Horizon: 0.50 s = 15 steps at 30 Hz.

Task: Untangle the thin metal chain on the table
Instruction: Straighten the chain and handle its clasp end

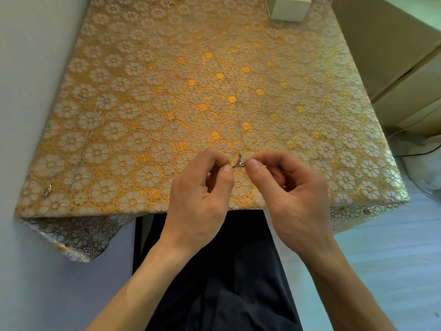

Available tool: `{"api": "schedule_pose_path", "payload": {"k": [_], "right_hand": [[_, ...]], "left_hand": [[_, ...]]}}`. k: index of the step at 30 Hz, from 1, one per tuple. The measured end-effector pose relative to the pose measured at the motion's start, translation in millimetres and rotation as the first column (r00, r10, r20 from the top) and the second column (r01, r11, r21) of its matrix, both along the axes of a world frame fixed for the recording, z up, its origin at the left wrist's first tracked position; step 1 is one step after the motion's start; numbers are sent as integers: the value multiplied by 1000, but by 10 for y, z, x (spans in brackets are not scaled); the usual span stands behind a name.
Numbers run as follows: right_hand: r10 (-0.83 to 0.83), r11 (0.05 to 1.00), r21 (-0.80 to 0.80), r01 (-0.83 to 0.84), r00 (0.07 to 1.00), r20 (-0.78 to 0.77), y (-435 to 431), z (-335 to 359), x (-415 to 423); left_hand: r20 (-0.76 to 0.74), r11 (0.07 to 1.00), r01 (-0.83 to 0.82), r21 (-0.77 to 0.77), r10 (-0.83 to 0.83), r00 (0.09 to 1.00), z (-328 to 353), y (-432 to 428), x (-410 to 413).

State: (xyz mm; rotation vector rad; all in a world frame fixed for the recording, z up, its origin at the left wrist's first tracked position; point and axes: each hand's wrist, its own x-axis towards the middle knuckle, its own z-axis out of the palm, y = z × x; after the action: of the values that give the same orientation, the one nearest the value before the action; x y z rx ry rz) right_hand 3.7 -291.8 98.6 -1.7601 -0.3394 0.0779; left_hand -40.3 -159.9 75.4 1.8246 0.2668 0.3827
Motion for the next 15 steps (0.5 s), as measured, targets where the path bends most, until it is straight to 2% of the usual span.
{"api": "schedule_pose_path", "payload": {"k": [3, 7, 10, 15], "right_hand": [[-14, 1000, 5, 14, 1000, 1, -19, 2, 45], [33, 999, 24, -32, 999, -39, -16, -6, 17], [80, 997, 8, -79, 994, -70, 8, -23, 8], [80, 996, -27, -84, 986, -148, 4, -75, 72]], "left_hand": [[-8, 999, -6, 32, 6, 1000, 50, -2, -7], [-14, 979, -7, -206, 4, 1000, 96, -6, -1], [-26, 918, -18, -396, 8, 1000, 143, -9, 10], [-58, 848, -1, -529, -35, 998, 135, -22, -4]]}}
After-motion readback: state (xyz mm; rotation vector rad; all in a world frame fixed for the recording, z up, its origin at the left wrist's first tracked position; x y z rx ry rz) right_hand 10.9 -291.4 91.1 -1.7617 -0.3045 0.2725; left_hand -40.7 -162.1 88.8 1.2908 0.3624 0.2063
